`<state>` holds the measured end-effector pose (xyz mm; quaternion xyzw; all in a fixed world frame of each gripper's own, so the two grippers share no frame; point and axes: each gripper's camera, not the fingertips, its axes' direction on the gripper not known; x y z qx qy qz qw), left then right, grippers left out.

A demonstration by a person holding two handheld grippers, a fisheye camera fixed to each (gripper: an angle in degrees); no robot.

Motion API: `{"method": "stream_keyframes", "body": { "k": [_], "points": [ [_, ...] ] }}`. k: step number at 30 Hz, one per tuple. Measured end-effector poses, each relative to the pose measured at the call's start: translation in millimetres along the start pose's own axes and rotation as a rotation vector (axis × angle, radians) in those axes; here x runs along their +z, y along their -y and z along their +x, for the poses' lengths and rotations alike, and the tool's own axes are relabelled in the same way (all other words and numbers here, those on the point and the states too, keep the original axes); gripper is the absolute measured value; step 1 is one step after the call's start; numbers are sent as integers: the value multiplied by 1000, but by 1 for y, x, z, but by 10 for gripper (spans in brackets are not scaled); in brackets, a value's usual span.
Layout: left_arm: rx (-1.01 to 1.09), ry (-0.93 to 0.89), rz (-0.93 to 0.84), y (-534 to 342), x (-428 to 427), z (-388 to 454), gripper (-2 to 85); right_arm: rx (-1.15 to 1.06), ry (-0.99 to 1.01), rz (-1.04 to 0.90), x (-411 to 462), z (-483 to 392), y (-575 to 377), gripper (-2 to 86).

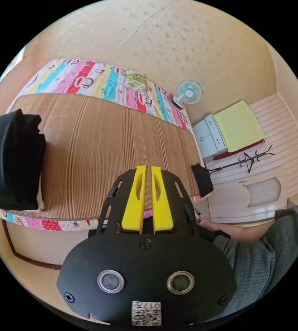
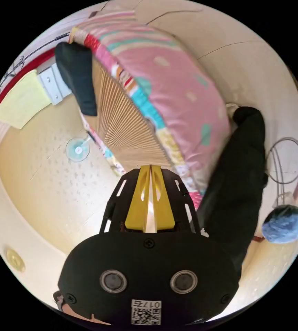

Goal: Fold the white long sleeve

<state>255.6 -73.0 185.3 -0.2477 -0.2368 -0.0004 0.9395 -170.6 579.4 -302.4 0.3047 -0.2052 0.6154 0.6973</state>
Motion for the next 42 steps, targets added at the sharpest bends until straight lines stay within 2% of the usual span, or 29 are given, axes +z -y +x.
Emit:
{"method": "stream_keyframes", "body": {
  "k": [4,7,9,13,16,19,21,23,27,29,31,33,35,36,37,40,42],
  "points": [
    [-21,109,89,-18,-71,-54,-7,-245,22,-332,113,-34,-51,4],
    [-44,197,120,-26,-116,-94,-8,-370,182,-457,145,-45,-113,5],
    [-100,247,165,-30,-150,-130,-4,-393,308,-459,142,-38,-147,5],
    [-231,398,289,-37,-203,-194,26,-392,573,-338,98,1,-193,4],
    [-399,569,291,-38,-226,-259,56,-412,622,-172,46,30,-212,3],
    [-463,656,112,-29,-212,-320,72,-464,609,-38,-3,53,-231,3],
    [-476,718,-78,-25,-184,-353,109,-480,600,20,-24,69,-244,3],
    [-446,756,-149,-29,-167,-360,116,-497,599,67,-40,87,-257,3],
    [-445,874,-172,-48,-153,-351,89,-510,596,151,-50,139,-283,3],
    [-492,825,-116,-57,-171,-346,68,-497,618,157,-40,166,-291,3],
    [-572,666,42,-75,-209,-345,56,-473,659,130,-19,203,-300,3],
    [-692,286,372,-110,-275,-355,51,-463,676,100,-2,227,-307,3],
    [-719,77,575,-124,-320,-355,51,-460,668,79,14,248,-314,3],
    [-668,27,662,-120,-350,-344,50,-463,656,64,23,261,-319,3],
    [-639,31,669,-114,-364,-335,50,-468,647,48,32,273,-323,3],
    [-348,49,695,-77,-420,-258,48,-502,650,-4,55,296,-334,4],
    [-58,-108,793,-70,-455,-174,47,-546,629,-66,73,303,-346,6]
  ]
}}
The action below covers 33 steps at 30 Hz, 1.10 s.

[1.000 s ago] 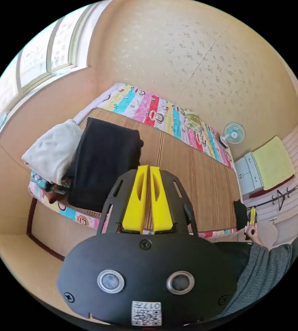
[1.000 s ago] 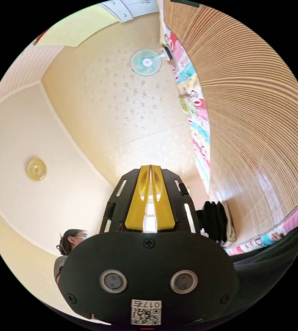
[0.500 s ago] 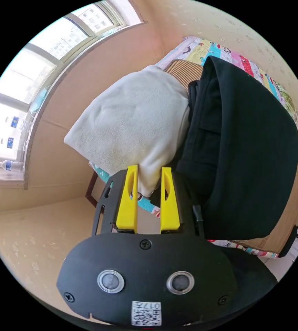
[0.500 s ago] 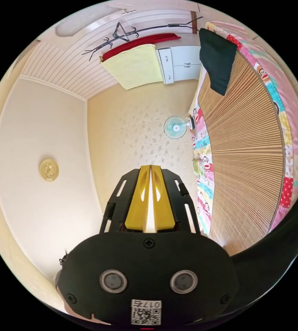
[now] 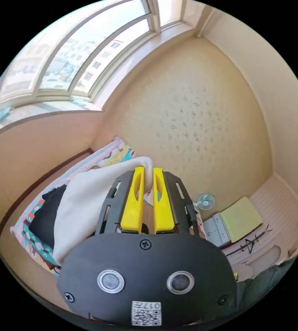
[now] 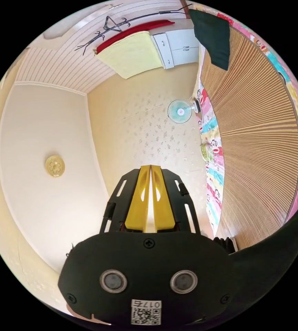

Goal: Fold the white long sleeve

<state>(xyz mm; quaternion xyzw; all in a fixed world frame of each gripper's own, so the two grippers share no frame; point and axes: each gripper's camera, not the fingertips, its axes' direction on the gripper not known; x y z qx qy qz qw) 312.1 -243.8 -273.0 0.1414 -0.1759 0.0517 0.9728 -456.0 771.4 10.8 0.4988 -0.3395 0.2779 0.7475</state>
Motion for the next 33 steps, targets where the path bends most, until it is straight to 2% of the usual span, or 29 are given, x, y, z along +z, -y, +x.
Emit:
{"method": "stream_keyframes", "body": {
  "k": [2,4,6,9,14,17,19,22,24,25,28,29,30,31,33],
  "points": [
    [159,-211,48,2,-15,68,48,-31,-59,-147,25,7,-16,9],
    [324,-425,74,-7,-29,135,49,-101,-207,-393,73,15,-45,16],
    [481,-752,101,-26,-48,205,49,-192,-288,-571,112,20,-75,26],
    [607,-1075,53,-57,-54,271,50,-328,-338,-836,176,31,-135,73],
    [553,-1260,-97,-126,-25,338,50,-578,-244,-1083,248,32,-241,154],
    [492,-1273,-264,-185,11,378,51,-873,-253,-1131,267,18,-315,185],
    [496,-1292,-386,-227,34,407,51,-1068,-188,-1212,272,20,-378,191],
    [508,-1328,-532,-292,62,448,51,-1160,-249,-1431,278,53,-438,161],
    [505,-1308,-569,-329,74,466,53,-1109,-250,-1422,272,70,-445,93],
    [493,-1298,-568,-334,77,466,54,-1060,-254,-1372,265,79,-440,86],
    [361,-1098,-601,-352,95,458,61,-1046,-313,-1245,247,89,-432,78],
    [330,-951,-614,-359,101,454,65,-1077,-353,-1220,244,89,-434,78],
    [308,-794,-609,-367,103,450,70,-1165,-461,-1159,241,88,-440,76],
    [305,-718,-601,-371,103,449,73,-1257,-580,-1095,240,88,-449,75],
    [349,-478,-563,-389,101,456,100,-1358,-715,-1008,241,89,-462,74]
  ]
}}
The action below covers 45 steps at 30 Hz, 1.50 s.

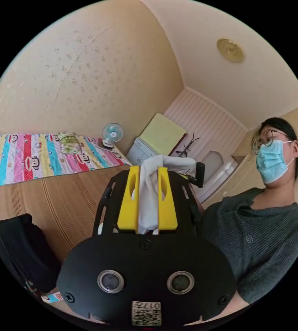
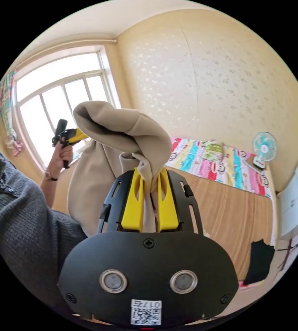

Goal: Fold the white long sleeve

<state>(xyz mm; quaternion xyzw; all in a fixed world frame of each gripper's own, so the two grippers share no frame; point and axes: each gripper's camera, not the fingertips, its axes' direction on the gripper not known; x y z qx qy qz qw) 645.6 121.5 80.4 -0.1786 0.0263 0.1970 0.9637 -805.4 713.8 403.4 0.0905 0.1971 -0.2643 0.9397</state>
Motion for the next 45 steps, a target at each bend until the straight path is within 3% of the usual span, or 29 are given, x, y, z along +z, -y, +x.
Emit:
{"method": "stream_keyframes", "body": {
  "k": [2,5,11,15,17,23,27,32,35,38,39,41,45],
  "points": [
    [20,107,-31,-4,22,17,122,-27,-74,4,6,-12,0,74],
    [97,75,-114,-2,85,51,148,-46,-114,-2,21,-26,-2,72],
    [250,131,-244,-2,222,99,177,-93,-49,-74,58,-41,-24,69],
    [290,104,-397,-8,304,92,82,-157,-73,-64,54,-51,-41,69],
    [285,67,-342,-4,305,87,69,-164,-60,-80,55,-42,-47,71],
    [333,-192,-271,20,302,63,52,-228,304,115,14,17,-78,76],
    [369,-274,-201,37,291,46,50,-138,525,223,-5,79,-98,75],
    [341,-379,-75,59,261,13,50,-17,367,245,-13,123,-133,98],
    [332,-450,-56,74,252,-2,50,62,311,202,12,145,-155,169],
    [296,-430,-50,84,254,-15,50,107,701,188,54,170,-161,176],
    [282,-420,-46,87,255,-22,50,72,804,134,72,169,-156,140],
    [252,-416,-34,91,254,-37,50,3,775,18,91,156,-143,97],
    [176,-419,-16,98,247,-74,50,-81,544,35,82,140,-116,52]
  ]
}}
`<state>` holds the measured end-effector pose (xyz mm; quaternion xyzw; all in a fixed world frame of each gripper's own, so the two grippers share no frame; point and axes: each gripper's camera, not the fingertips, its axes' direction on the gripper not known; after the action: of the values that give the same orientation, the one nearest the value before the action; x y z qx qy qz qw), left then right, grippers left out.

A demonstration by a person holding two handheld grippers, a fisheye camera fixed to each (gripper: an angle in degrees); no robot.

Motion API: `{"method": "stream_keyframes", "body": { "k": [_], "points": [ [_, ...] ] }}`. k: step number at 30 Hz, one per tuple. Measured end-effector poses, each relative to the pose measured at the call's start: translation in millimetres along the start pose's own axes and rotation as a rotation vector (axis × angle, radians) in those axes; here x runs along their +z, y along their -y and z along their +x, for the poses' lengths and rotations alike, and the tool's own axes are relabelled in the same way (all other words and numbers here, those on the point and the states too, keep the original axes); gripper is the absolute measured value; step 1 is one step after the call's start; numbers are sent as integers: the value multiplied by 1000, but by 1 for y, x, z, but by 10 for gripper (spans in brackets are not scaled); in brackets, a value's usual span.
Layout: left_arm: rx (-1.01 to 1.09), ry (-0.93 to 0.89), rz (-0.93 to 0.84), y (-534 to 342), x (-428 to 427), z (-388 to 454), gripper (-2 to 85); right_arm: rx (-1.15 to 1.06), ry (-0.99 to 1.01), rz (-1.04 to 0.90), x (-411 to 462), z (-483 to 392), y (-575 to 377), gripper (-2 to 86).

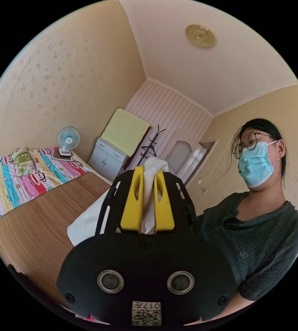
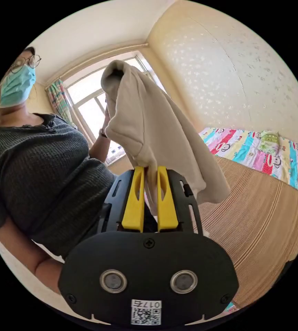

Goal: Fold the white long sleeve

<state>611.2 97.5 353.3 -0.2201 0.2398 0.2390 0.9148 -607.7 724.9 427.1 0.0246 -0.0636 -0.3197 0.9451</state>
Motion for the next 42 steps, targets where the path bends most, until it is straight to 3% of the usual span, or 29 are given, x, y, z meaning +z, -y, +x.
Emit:
{"method": "stream_keyframes", "body": {
  "k": [3,9,15,19,24,32,39,42],
  "points": [
    [-52,59,-21,0,-17,-19,51,151,-312,121,-38,12,17,43],
    [-152,189,-306,-8,-19,-66,53,165,-565,383,-114,-1,65,35],
    [-284,152,-460,-48,-13,-116,48,67,-546,505,-127,-32,112,34],
    [-201,140,-283,-46,-45,-102,43,-23,-599,526,-139,-51,122,34],
    [118,-76,82,-28,-130,-58,44,-39,-523,525,-174,-38,115,35],
    [274,-317,220,-2,-173,-29,45,93,-375,279,-137,1,85,40],
    [349,-390,284,12,-197,3,45,180,1,208,-65,36,41,91],
    [349,-482,358,15,-218,5,45,115,105,-64,-12,31,42,120]
  ]
}}
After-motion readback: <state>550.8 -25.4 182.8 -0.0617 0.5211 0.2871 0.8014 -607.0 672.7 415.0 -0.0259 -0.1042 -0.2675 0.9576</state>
